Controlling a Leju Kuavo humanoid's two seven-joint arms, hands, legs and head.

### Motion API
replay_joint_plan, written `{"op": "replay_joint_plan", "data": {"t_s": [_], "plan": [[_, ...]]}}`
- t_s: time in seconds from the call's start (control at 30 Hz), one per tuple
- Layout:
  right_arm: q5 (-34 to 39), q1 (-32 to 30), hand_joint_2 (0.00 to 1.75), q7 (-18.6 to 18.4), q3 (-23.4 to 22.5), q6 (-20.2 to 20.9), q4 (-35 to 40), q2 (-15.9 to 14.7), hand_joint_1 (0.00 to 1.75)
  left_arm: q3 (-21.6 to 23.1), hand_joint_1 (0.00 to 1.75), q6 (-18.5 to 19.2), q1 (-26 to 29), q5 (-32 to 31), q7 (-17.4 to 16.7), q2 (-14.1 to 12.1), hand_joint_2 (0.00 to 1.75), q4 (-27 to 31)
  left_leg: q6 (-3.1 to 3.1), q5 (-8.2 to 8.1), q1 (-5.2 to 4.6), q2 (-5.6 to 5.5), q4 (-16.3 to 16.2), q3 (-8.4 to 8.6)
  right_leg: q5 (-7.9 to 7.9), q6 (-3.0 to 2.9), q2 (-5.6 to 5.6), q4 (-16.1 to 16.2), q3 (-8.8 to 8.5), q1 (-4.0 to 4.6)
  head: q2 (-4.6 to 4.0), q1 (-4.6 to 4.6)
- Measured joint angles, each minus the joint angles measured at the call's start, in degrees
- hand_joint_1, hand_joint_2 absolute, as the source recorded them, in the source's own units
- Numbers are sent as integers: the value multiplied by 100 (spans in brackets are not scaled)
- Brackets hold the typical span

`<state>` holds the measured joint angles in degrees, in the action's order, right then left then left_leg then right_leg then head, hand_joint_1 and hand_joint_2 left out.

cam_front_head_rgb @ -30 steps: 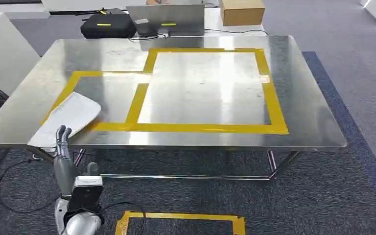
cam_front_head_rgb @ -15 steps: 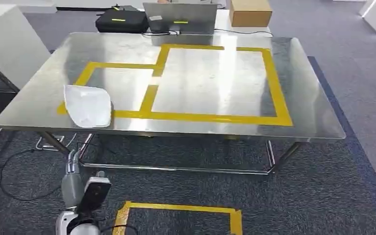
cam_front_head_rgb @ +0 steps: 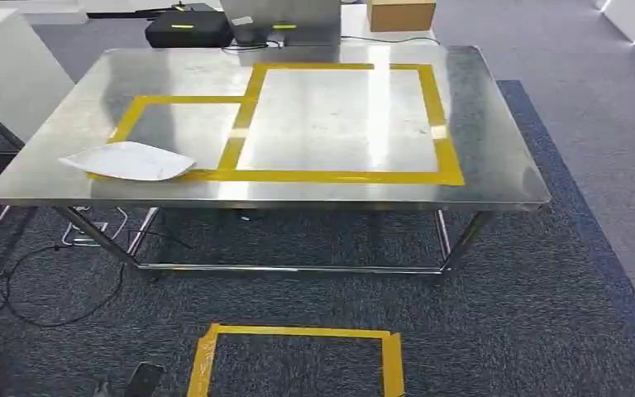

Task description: Take the parts from the cabinet and place them on the table.

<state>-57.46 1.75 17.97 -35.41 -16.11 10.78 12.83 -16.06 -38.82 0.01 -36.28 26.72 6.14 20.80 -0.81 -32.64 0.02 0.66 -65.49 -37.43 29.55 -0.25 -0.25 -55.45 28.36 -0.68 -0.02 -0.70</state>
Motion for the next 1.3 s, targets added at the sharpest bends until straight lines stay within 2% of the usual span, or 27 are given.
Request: {"op": "replay_joint_plan", "data": {"t_s": [0.07, 0.1, 0.13, 0.2, 0.23, 0.27, 0.33, 0.4, 0.47, 0.53, 0.57, 0.6, 0.63, 0.7, 0.73, 0.77, 0.8, 0.87, 0.93, 1.0, 1.07, 1.1, 1.13, 1.17, 1.23, 1.27, 1.3], "plan": [[-9, -7, 0, -191, -2, 40, 0, -2, 0, -37, 0, 286, 1, -152, -600, -4, 0, -288, -24, -377, 11, -6, -815, -173, -92, -4, -17, -22, 128, 10, 0, -2], [-39, -6, 0, -288, -2, 68, 0, -4, 0, -35, 0, 524, 4, -260, -1044, 0, 0, -411, -23, -331, 18, -8, -948, -140, -132, -3, -22, -41, 201, 12, 0, -4], [-83, -3, 0, -335, 0, 105, 0, -7, 0, -33, 0, 727, 13, -353, -1402, 7, 0, -500, -16, -151, 22, -8, -843, 2, -172, 2, -22, -69, 281, 12, 0, -4], [-142, 9, 0, -418, 2, 142, 0, -7, 0, -3, 0, 1079, 9, -558, -1991, 28, 0, -639, 19, 244, 24, -9, -14, 560, -234, 30, -14, -127, 412, 12, 0, -2], [-183, 12, 0, -451, 6, 151, 0, -7, 0, 15, 0, 1222, 1, -617, -2195, 39, 0, -679, 45, 298, 24, -13, 486, 887, -259, 51, -13, -152, 451, 12, 0, 0], [-208, 11, 0, -477, 11, 155, 0, -7, 0, 33, 0, 1345, -14, -648, -2354, 55, 0, -714, 72, 179, 2, -29, 862, 1103, -283, 88, -13, -173, 504, 45, 0, 2], [-260, 13, 0, -514, 24, 164, 0, -7, 0, 37, 0, 1507, -7, -669, -2469, 94, 0, -788, 101, 185, -7, -39, 940, 1065, -384, 146, -27, -168, 542, 43, 0, -9], [-323, 0, 0, -582, 46, 181, 0, -9, 0, 39, 0, 1687, 17, -676, -2484, 137, 0, -838, 191, 278, 3, -31, 962, 977, -456, 219, -24, -156, 570, 47, 0, -9], [-374, 0, 0, -632, 59, 208, 0, -20, 0, 39, 0, 1791, 5, -696, -2515, 136, 0, -860, 302, 374, 24, 9, 971, 878, -8, 263, 3, -428, 733, 28, 0, -28], [-428, -12, 0, -683, 112, 221, 0, -31, 0, 43, 0, 1887, 0, -733, -2533, 142, 0, -873, 329, 485, -1, 10, 960, 743, 621, 288, 12, -1312, 976, 17, 0, -37], [-444, -9, 0, -696, 136, 230, 0, -33, 0, 50, 0, 1951, 1, -735, -2557, 144, 0, -875, 332, 542, -16, 13, 954, 664, 787, 294, 11, -1706, 1068, 18, 0, -42], [-468, -9, 0, -700, 149, 241, 0, -37, 0, 61, 0, 2027, 0, -744, -2583, 144, 0, -886, 334, 599, -29, 16, 941, 579, 786, 291, 12, -1931, 1071, 18, 0, -37], [-483, -8, 0, -698, 155, 251, 0, -46, 0, 74, 0, 2088, 1, -780, -2633, 140, 0, -893, 332, 634, -40, 4, 932, 501, 610, 279, 12, -1871, 938, 18, 0, -39], [-485, -10, 0, -689, 179, 260, 0, -59, 0, 113, 0, 2086, 0, -866, -2712, 138, 0, -893, 304, 721, -61, -75, 910, 366, 109, 211, 65, -1132, 359, 21, 0, -35], [-485, -8, 0, -685, 186, 271, 0, -63, 0, 124, 0, 2064, -17, -895, -2736, 140, 0, -893, 290, 763, -65, -116, 899, 315, 30, 160, 176, -636, 5, 27, 0, -39], [-483, 1, 0, -680, 184, 278, 2, -81, 0, 131, 0, 2029, -34, -919, -2753, 153, 0, -893, 266, 820, -75, -145, 888, 289, 259, 94, 375, -121, -301, 33, 0, -28], [-487, -9, 0, -672, 186, 284, 0, -83, 0, 135, 0, 1989, -51, -941, -2755, 151, 0, -893, 244, 863, -82, -183, 868, 263, 303, 116, 381, 177, -513, 16, 0, -31], [-520, -16, 0, -678, 190, 304, 0, -83, 0, 148, 0, 1957, -47, -989, -2755, 155, 0, -893, 180, 962, -50, -275, 891, 238, 307, 115, 285, 162, -409, 59, 0, -37], [-574, -19, 0, -724, 207, 336, -2, -81, 0, 172, 0, 1898, -30, -1037, -2749, 153, 0, -897, 112, 1008, -62, -361, 900, 211, 225, 34, 183, 201, -404, 21, 0, -39], [-630, -16, 0, -783, 269, 361, -4, -87, 0, 198, 0, 1861, -32, -1071, -2731, 162, 0, -897, 40, 476, -23, -216, 420, 47, 170, -55, 57, 199, -337, 8, 0, 55], [-643, -41, 0, -822, 286, 387, -4, -87, 0, 234, 0, 1848, -33, -1096, -2716, 162, 0, -897, -34, -34, 14, -159, -438, -212, 135, -55, -79, 195, -290, 15, 0, 61], [-651, -60, 0, -836, 289, 398, -4, -92, 0, 257, 0, 1845, -31, -1100, -2714, 162, 0, -897, -66, -166, 32, -146, -871, -315, 115, -42, -161, 180, -255, 17, 0, 63], [-658, -69, 0, -849, 291, 409, -4, -94, 0, 268, 0, 1845, -27, -1104, -2709, 162, 0, -899, -88, -105, 51, -137, -926, -249, 107, -30, -239, 159, -227, 16, 0, 61], [-660, -67, 0, -851, 291, 413, -4, -94, 0, 269, 0, 1850, -25, -1107, -2707, 162, 0, -899, -94, 5, 63, -126, -775, -121, 106, -28, -287, 146, -210, 15, 0, 66], [-667, -47, 0, -849, 295, 431, -4, -94, 0, 269, 0, 1867, -24, -1104, -2683, 153, 0, -899, -78, 457, 74, -19, 314, 534, 119, -4, -414, 86, -241, 13, 0, 63], [-669, -42, 0, -842, 297, 437, -4, -94, 0, 269, 0, 1880, -28, -1102, -2668, 153, 0, -899, -49, 489, 58, 181, 782, 758, 133, 20, -461, 56, -223, 26, 0, 63], [-671, -38, 0, -831, 299, 446, -4, -96, 0, 271, 0, 1889, -41, -1098, -2650, 151, 0, -899, 14, 436, -7, 292, 848, 812, 126, 52, -514, 37, -127, 56, 0, 64]]}}
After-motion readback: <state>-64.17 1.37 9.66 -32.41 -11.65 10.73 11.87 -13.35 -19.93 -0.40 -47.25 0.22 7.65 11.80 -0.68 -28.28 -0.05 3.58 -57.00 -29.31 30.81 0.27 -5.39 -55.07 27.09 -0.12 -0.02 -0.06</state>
